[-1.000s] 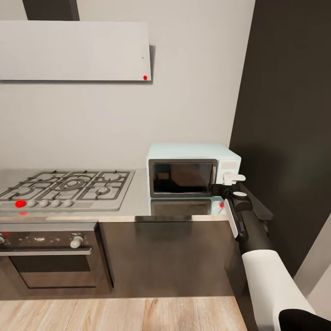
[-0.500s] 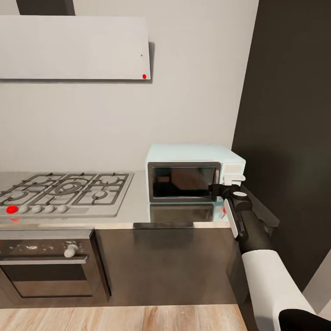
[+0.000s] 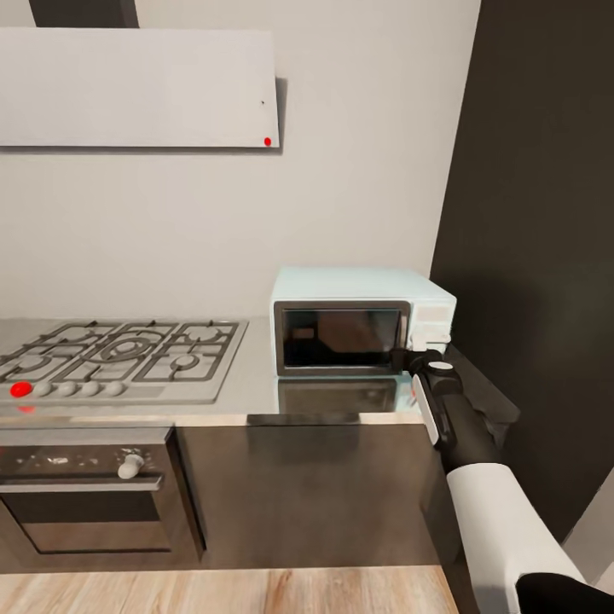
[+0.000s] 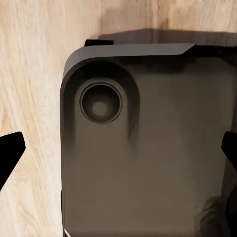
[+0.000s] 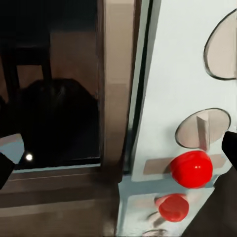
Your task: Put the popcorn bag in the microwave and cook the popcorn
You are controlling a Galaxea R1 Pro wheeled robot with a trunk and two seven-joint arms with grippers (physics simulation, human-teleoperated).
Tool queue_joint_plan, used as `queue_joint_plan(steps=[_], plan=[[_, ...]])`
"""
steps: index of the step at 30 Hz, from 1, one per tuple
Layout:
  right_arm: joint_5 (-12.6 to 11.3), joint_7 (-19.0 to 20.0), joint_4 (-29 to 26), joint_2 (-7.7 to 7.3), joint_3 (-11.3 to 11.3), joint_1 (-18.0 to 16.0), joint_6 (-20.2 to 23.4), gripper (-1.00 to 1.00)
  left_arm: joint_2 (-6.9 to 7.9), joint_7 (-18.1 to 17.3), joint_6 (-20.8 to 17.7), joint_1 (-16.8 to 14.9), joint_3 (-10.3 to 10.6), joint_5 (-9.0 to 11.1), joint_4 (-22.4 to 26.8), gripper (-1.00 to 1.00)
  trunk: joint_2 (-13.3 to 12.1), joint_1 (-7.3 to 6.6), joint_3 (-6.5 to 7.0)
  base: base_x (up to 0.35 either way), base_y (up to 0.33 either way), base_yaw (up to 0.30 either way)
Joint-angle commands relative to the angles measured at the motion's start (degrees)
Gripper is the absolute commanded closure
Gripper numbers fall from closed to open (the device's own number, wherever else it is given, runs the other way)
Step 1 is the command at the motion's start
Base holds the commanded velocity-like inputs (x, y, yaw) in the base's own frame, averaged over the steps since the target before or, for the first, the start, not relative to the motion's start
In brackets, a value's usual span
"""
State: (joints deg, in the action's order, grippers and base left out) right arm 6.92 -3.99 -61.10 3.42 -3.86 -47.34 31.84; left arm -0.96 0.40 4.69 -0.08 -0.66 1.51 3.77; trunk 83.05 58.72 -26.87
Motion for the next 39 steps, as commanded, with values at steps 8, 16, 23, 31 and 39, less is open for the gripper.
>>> queue_joint_plan(steps=[8, 16, 23, 31, 39], plan=[[0.64, 0.30, 0.99, 0.00, -0.10, -0.04, -1.25, -1.00, -0.01, 0.04, 0.14, -0.01, -0.04, 0.16, 0.01, -1.00, 0.03, 0.01, -0.05, 0.089, 0.000, 0.000], [0.64, 0.30, 0.84, 0.02, -0.10, -0.04, -1.26, -1.00, -0.01, 0.04, 0.14, -0.01, -0.10, 0.16, 0.01, -1.00, 0.03, 0.01, -0.05, 0.007, 0.000, 0.000], [0.64, 0.28, 0.64, 0.09, 0.00, -0.04, -1.26, -1.00, -0.01, 0.13, 0.14, -0.01, -0.07, 0.16, 0.01, -1.00, 0.03, 0.01, -0.05, 0.067, 0.000, 0.000], [0.64, 0.30, 0.64, 0.09, 0.00, -0.04, -1.21, -1.00, -0.02, 0.12, 0.14, -0.01, -0.10, 0.16, 0.02, -1.00, 0.03, 0.01, -0.05, 0.011, 0.000, 0.000], [0.96, 0.26, 0.44, 0.09, 0.16, -0.04, -1.25, -1.00, -0.05, 0.12, 0.14, -0.01, -0.10, 0.16, 0.01, -1.00, 0.03, 0.01, -0.05, 0.000, 0.000, 0.000]])
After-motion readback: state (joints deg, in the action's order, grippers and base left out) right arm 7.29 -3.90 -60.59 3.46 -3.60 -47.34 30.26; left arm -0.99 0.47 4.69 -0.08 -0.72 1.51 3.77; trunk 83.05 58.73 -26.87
